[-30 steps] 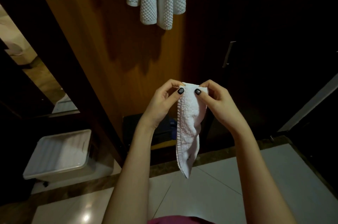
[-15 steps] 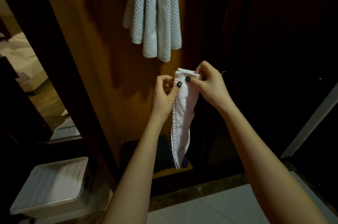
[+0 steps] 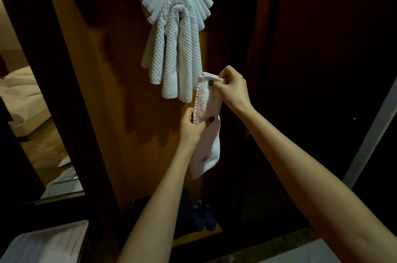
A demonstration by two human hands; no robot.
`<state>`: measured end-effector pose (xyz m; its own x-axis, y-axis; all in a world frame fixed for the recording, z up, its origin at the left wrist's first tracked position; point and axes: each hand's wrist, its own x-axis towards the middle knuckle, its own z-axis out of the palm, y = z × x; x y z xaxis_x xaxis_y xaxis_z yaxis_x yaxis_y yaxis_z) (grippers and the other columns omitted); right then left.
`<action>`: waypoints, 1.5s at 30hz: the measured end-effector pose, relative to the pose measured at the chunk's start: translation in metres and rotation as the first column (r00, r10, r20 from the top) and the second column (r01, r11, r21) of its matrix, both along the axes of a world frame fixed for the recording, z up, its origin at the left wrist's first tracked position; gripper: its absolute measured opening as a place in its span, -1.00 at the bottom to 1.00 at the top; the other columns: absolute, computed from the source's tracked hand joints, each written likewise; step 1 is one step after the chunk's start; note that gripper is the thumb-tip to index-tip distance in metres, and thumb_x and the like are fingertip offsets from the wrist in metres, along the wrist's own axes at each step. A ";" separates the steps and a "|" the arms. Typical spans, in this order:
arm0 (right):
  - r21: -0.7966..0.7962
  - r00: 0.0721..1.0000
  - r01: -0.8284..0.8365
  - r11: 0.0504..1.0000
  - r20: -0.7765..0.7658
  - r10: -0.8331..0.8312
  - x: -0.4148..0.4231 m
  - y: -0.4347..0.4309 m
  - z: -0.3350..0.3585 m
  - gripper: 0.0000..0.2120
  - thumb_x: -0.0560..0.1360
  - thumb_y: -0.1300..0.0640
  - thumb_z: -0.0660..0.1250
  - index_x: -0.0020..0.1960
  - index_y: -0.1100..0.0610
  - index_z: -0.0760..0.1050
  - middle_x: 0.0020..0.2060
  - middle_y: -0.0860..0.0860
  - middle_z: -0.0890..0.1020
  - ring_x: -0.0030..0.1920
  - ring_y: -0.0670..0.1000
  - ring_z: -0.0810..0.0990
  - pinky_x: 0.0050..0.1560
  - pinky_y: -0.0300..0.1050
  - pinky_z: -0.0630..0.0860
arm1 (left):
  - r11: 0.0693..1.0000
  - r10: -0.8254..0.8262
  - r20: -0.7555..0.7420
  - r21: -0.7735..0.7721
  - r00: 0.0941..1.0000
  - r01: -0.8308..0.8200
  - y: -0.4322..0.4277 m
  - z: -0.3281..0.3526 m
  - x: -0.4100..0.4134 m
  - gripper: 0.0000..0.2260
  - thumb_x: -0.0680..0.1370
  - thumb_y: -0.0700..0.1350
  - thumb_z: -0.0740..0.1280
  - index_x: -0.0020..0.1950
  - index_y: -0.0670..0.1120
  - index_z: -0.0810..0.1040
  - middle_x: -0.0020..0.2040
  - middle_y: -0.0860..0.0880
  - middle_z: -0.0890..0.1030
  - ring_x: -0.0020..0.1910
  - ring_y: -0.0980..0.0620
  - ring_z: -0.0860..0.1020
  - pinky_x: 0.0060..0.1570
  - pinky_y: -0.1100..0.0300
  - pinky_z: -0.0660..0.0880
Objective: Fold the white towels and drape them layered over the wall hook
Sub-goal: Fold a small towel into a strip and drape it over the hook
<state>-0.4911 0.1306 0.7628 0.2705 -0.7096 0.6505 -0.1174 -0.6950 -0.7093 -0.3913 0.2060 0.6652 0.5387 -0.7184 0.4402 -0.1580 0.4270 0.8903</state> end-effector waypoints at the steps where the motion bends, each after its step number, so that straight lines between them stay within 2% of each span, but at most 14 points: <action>1: 0.001 1.000 -0.006 1.000 -0.007 0.006 0.000 -0.001 0.002 -0.85 0.44 0.24 0.41 -0.17 0.18 0.43 -0.36 -0.06 0.46 -0.34 -0.15 0.39 -0.36 -0.35 0.32 | 0.999 -0.030 -0.004 -0.015 1.000 0.030 -0.001 0.005 -0.001 -0.78 0.44 -0.29 0.49 -0.04 -0.09 0.52 -0.17 0.00 0.62 -0.25 0.22 0.59 -0.26 0.34 0.51; 5: 0.064 0.997 -0.080 0.995 -0.017 0.081 -0.004 -0.007 0.015 -0.83 0.45 0.24 0.42 -0.17 0.16 0.41 -0.31 0.01 0.50 -0.28 -0.05 0.46 -0.31 -0.17 0.40 | 0.979 -0.204 -0.054 -0.002 0.977 0.204 -0.002 0.005 0.001 -0.76 0.52 -0.26 0.41 0.16 -0.08 0.54 0.09 -0.11 0.65 0.10 -0.08 0.62 0.08 0.08 0.58; 8: 0.150 0.980 -0.195 0.969 -0.006 0.198 -0.012 -0.011 0.018 -0.76 0.46 0.27 0.44 -0.21 0.13 0.37 -0.31 0.02 0.49 -0.29 0.00 0.48 -0.37 -0.16 0.42 | 0.945 -0.316 -0.100 0.051 0.943 0.322 -0.002 -0.001 0.011 -0.79 0.54 -0.19 0.39 0.17 -0.06 0.55 0.10 -0.09 0.66 0.10 -0.08 0.62 0.15 -0.03 0.55; 13: 0.261 0.957 -0.274 0.926 0.173 0.235 -0.023 -0.020 0.014 -0.75 0.51 0.30 0.39 -0.22 0.12 0.35 -0.32 0.06 0.45 -0.30 0.02 0.44 -0.43 -0.19 0.36 | 0.942 -0.279 0.006 0.198 0.960 0.272 0.002 -0.011 0.018 -0.67 0.48 -0.09 0.47 0.14 -0.23 0.52 0.09 -0.26 0.62 0.04 -0.13 0.57 0.13 -0.19 0.49; 16: 0.261 0.957 -0.250 0.932 0.212 0.198 -0.028 -0.028 0.019 -0.75 0.52 0.27 0.40 -0.21 0.11 0.35 -0.27 0.10 0.48 -0.21 0.10 0.50 -0.38 -0.15 0.41 | 0.937 -0.275 0.012 0.226 0.961 0.265 0.004 -0.033 0.012 -0.82 0.50 -0.23 0.45 0.07 -0.11 0.54 0.03 -0.14 0.66 0.04 -0.11 0.60 0.04 -0.03 0.56; 20: 0.262 0.956 -0.194 0.945 0.268 0.122 -0.028 -0.034 0.024 -0.76 0.52 0.26 0.39 -0.21 0.10 0.35 -0.24 0.05 0.51 -0.11 0.14 0.57 -0.17 0.06 0.54 | 0.987 0.017 0.000 0.163 1.000 -0.016 0.001 -0.058 0.002 -0.61 0.53 -0.32 0.38 0.28 -0.04 0.38 0.22 -0.04 0.49 0.19 0.01 0.49 0.15 0.16 0.50; 25: 0.285 0.951 -0.160 0.945 0.301 0.071 -0.026 -0.038 0.022 -0.75 0.52 0.28 0.37 -0.22 0.10 0.33 -0.23 0.09 0.49 -0.13 0.14 0.55 -0.13 0.11 0.50 | 0.968 0.202 0.164 0.116 0.965 -0.222 -0.006 -0.077 0.002 -0.81 0.52 -0.31 0.39 0.02 -0.06 0.48 -0.03 0.08 0.53 0.00 0.16 0.50 -0.04 0.38 0.40; 27: 0.292 0.951 -0.149 0.945 0.306 0.055 -0.025 -0.039 0.022 -0.75 0.52 0.28 0.36 -0.22 0.11 0.33 -0.21 0.11 0.48 -0.12 0.14 0.54 -0.12 0.11 0.50 | 0.965 0.197 0.087 0.157 0.976 -0.209 -0.008 -0.083 0.005 -0.81 0.52 -0.26 0.40 0.05 -0.06 0.48 0.02 0.12 0.53 0.06 0.12 0.49 -0.02 0.45 0.42; 30: 0.295 0.950 -0.135 0.946 0.310 0.038 -0.025 -0.043 0.021 -0.76 0.52 0.28 0.36 -0.22 0.11 0.34 -0.17 0.16 0.49 -0.11 0.15 0.54 -0.10 0.13 0.50 | 0.953 0.139 -0.018 0.273 0.990 -0.129 -0.015 -0.093 0.009 -0.76 0.51 -0.25 0.42 0.06 -0.05 0.43 0.10 -0.07 0.55 0.10 -0.05 0.55 0.10 0.04 0.56; 31: 0.295 0.950 -0.134 0.946 0.311 0.037 -0.025 -0.044 0.020 -0.76 0.52 0.29 0.36 -0.22 0.11 0.34 -0.17 0.16 0.48 -0.11 0.14 0.53 -0.10 0.12 0.49 | 0.949 0.127 -0.028 0.294 0.992 -0.113 -0.015 -0.096 0.010 -0.77 0.50 -0.27 0.43 0.03 -0.05 0.43 0.08 -0.11 0.55 0.08 -0.09 0.56 0.10 -0.01 0.56; 35: 0.294 0.948 -0.126 0.947 0.316 0.029 -0.025 -0.049 0.021 -0.76 0.52 0.29 0.35 -0.23 0.12 0.34 -0.25 0.05 0.45 -0.10 0.13 0.51 -0.06 0.14 0.50 | 0.946 0.074 0.045 0.311 0.996 -0.084 -0.015 -0.102 0.011 -0.81 0.46 -0.30 0.45 -0.13 -0.07 0.49 -0.13 -0.04 0.54 -0.19 0.02 0.50 -0.23 0.37 0.44; 39: 0.305 0.943 -0.133 0.943 0.332 0.026 -0.026 -0.051 0.025 -0.76 0.53 0.29 0.35 -0.22 0.12 0.33 -0.21 0.12 0.46 -0.10 0.14 0.50 -0.10 0.10 0.46 | 0.948 0.032 0.066 0.314 0.997 -0.051 -0.016 -0.101 0.010 -0.83 0.47 -0.31 0.44 -0.18 -0.11 0.49 -0.24 -0.01 0.50 -0.36 0.13 0.39 -0.41 0.45 0.33; 42: 0.326 0.933 -0.141 0.935 0.361 0.015 -0.028 -0.054 0.024 -0.75 0.54 0.29 0.35 -0.21 0.12 0.32 -0.14 0.19 0.46 -0.10 0.15 0.51 -0.10 0.09 0.46 | 0.947 0.056 -0.023 0.318 0.998 -0.046 -0.015 -0.102 0.012 -0.86 0.53 -0.23 0.39 -0.19 -0.12 0.49 -0.26 0.01 0.48 -0.31 0.12 0.39 -0.31 0.36 0.36; 45: 0.350 0.916 -0.131 0.928 0.401 -0.021 -0.030 -0.057 0.019 -0.74 0.54 0.28 0.34 -0.21 0.12 0.31 -0.16 0.16 0.46 -0.11 0.14 0.51 -0.09 0.10 0.48 | 0.965 0.025 -0.380 0.250 0.925 0.077 -0.011 -0.105 0.013 -0.89 0.61 -0.19 0.29 -0.12 -0.10 0.45 -0.13 -0.04 0.48 -0.12 0.05 0.45 -0.05 0.13 0.42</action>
